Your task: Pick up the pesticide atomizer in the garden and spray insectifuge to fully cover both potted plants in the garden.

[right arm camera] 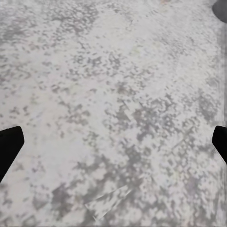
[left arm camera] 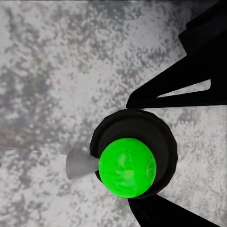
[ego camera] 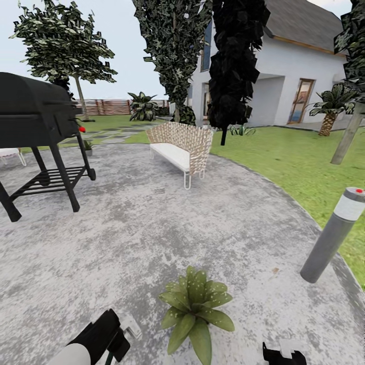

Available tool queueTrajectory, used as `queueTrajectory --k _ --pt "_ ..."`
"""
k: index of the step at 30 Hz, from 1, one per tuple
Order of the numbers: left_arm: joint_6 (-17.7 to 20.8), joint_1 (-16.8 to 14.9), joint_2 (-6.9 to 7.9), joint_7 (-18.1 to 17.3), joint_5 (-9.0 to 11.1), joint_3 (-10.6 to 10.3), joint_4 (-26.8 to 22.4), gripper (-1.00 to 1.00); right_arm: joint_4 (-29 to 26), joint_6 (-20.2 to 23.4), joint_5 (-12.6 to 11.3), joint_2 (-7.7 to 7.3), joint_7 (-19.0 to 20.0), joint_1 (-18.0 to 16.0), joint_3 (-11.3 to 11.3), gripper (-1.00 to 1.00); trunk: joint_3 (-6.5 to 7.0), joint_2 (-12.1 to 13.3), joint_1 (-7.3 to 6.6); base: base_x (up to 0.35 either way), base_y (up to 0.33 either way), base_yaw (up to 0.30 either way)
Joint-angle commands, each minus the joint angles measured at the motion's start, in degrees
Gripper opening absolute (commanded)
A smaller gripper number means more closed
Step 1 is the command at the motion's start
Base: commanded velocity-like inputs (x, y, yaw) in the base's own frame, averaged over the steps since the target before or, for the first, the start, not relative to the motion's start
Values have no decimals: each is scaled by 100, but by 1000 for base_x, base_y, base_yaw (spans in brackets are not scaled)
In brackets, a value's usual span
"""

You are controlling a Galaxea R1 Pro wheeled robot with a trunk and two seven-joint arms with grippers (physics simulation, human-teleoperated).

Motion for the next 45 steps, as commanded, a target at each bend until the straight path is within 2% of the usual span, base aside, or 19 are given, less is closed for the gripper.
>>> queueTrajectory --k 1,7,10,14,17,19,20,24,34,45 --pt "21 -1 -5 -47 -46 36 -14 -100 11 -23 61 0 -25 -6 -33 100 -5 -2 -1 5 -212 0" --pt "21 -1 -13 -48 -15 30 -15 -100 19 -21 61 7 -25 -6 -26 100 -5 -2 -1 1 -245 30" --pt "21 -1 -90 -47 -5 37 -20 -100 20 -21 61 9 -25 -6 -25 100 -5 -2 -1 0 -45 243" --pt "21 -1 -85 -28 -17 39 -81 -100 20 -24 61 9 -25 -6 -25 100 -5 -2 -1 0 -1 276" --pt "21 -1 -110 451 7 46 -59 -100 20 -23 61 9 -25 -6 -25 100 -5 -2 -1 0 0 271" --pt "17 -1 -113 548 118 46 -53 -100 16 -25 61 9 -25 -6 -25 100 -5 -2 -1 0 0 222" --pt "-1 -1 -105 585 361 37 -53 -100 13 -23 61 3 -25 -6 -31 100 -5 -2 -1 0 0 53" --pt "-29 -1 -96 601 517 19 -28 -100 11 -29 55 0 -25 -6 -34 100 -5 -2 -1 0 0 16" --pt "-37 -1 -102 602 524 11 -40 -100 3 -30 52 0 -25 -6 -34 100 -5 -2 -1 0 -219 10" --pt "-31 -1 -85 611 531 21 -85 -100 2 -30 54 0 -25 -6 -34 100 -5 -2 -1 -65 -30 246"
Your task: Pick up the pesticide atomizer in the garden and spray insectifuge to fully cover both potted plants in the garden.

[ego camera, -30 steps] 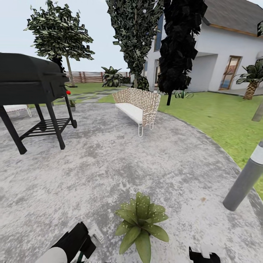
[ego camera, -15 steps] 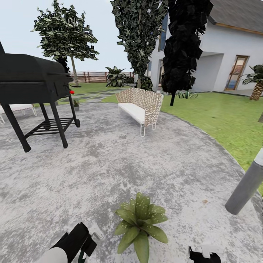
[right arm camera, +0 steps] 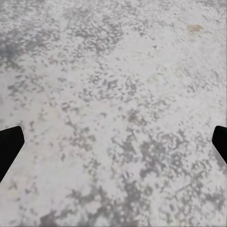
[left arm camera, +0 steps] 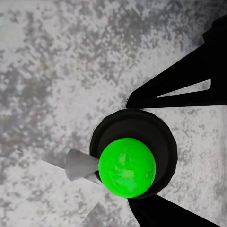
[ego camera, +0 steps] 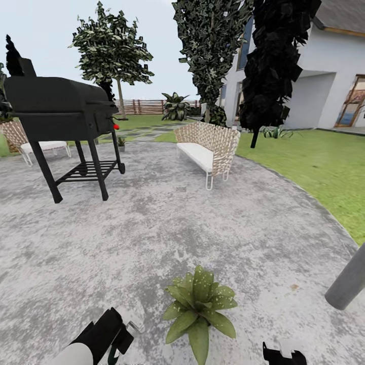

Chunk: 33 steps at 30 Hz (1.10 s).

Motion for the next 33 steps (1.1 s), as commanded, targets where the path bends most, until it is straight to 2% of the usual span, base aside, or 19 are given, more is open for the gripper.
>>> queueTrajectory --k 1,4,6,14,16,17,18,19,20,21,23,24,26,33 --pt "17 -2 -2 -47 -62 33 -8 -100 10 -22 60 -1 -26 -5 -32 100 -5 -2 -1 -6 0 96" --pt "-20 -2 12 -35 -66 23 17 -100 10 -22 59 -1 -26 -5 -32 100 -5 -2 -1 -2 0 30" --pt "-210 -66 12 -37 -107 -4 -22 -100 10 -22 58 -1 -18 -5 -32 100 -5 -2 -1 0 0 4" --pt "-236 -149 -24 -30 -164 -51 -35 -100 1 -22 58 -1 -22 -5 -32 100 -5 -2 -1 0 0 0" --pt "-281 -122 -30 94 -155 -180 -14 -100 1 -22 58 -1 -22 -5 -32 100 -5 -2 -1 0 0 0" --pt "-520 -94 -31 425 -130 -432 49 -100 1 -22 58 -1 -20 -5 -32 100 -5 -2 -1 0 0 0" --pt "-611 -78 -31 560 -112 -470 59 -100 1 -22 58 -1 -19 -5 -32 100 -5 -2 -1 0 0 0" --pt "-699 -58 -32 766 -75 -500 68 -100 1 -22 58 -1 -22 -5 -32 100 -5 -2 -1 0 0 0" --pt "-778 -28 -32 989 86 -522 121 -100 -2 -22 58 -1 -25 -5 -32 100 -5 -2 -1 0 0 17" --pt "-808 -16 -31 1040 285 -528 281 -100 -6 -22 58 -6 -26 -5 -38 100 -5 -2 -1 0 0 163" --pt "-932 -12 -31 1063 551 -530 459 -100 -8 -22 58 -8 -26 -5 -39 100 -5 -2 -1 0 0 205" --pt "-1050 -11 -27 1069 616 -530 504 -100 -8 -22 58 -8 -26 -5 -38 100 -5 -2 -1 0 0 104" --pt "-1191 -10 -19 1076 672 -530 541 -100 -8 -22 58 -8 -26 -5 -36 100 -5 -2 -1 10 -3 32" --pt "-1216 -10 -30 995 685 -539 558 -100 0 -22 58 -3 -26 -5 -32 100 -5 -2 -1 150 -178 3"
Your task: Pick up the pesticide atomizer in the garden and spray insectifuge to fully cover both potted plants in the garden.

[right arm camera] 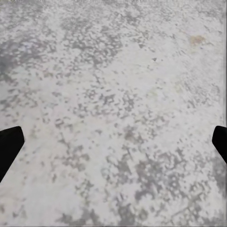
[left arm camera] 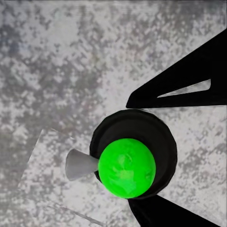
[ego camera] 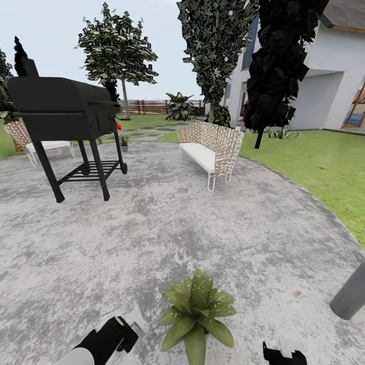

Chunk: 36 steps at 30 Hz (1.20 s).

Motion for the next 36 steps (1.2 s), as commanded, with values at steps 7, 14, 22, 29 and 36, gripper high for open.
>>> queueTrajectory --k 7,14,22,29,36 --pt "87 0 7 -37 -38 -20 -14 -100 12 -21 61 2 -25 -6 -32 100 -5 -2 1 88 -91 0" --pt "90 2 27 -29 -39 -20 -14 -100 12 -21 61 3 -25 -6 -32 100 -5 -2 1 -132 -108 0" --pt "100 -10 82 -92 -48 -32 -16 -100 12 -21 61 2 -25 -6 -32 100 -5 -2 1 -89 -64 0" --pt "795 -181 752 -2110 -249 -87 -294 -100 9 -21 61 1 -25 -6 -32 100 -5 -2 1 -1 0 0" --pt "814 -147 770 -2569 -615 -101 -354 -100 7 -21 61 -3 -25 -6 -32 100 -5 -2 1 0 0 68"
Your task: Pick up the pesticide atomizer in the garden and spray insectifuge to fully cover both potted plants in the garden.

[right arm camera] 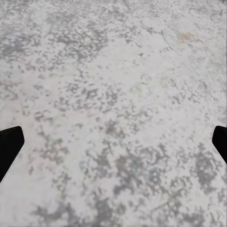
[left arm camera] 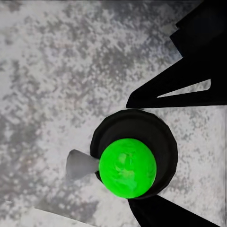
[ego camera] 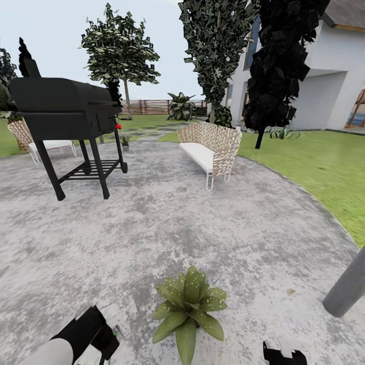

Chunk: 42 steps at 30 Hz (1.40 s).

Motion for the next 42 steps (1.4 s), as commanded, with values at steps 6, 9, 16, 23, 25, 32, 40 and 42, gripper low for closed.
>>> queueTrajectory --k 6,9,16,23,25,32,40,42 --pt "15 20 -196 1 -23 -175 27 -100 8 -22 61 0 -27 -5 -32 100 -5 -2 -1 0 -92 270" --pt "7 17 -275 7 -23 -183 20 -100 6 -22 61 -2 -26 -5 -33 100 -5 -2 -1 0 -253 133" --pt "6 15 -285 31 -40 -176 -5 -100 15 -22 65 -85 -26 -5 -32 100 -5 -2 -1 -86 -232 7" --pt "-1 15 -301 109 -25 -176 1 -100 23 -22 61 -83 -32 -5 -32 100 -5 -2 -1 -23 -15 53" --pt "-2 15 -321 136 -24 -176 2 -100 23 -22 61 -83 -34 -5 -31 100 -5 -2 -1 0 0 243" --pt "1 15 -363 146 -24 -182 7 -100 23 -22 61 -83 -33 -5 -32 100 -5 -2 -1 0 -44 274" --pt "4 15 -375 153 -24 -184 3 -100 23 -22 61 -83 -28 -5 -32 100 -5 -2 -1 0 -261 119" --pt "2 16 -385 155 -28 -185 3 -100 23 -22 61 -83 -29 -5 -30 100 -5 -2 -1 0 -272 2"
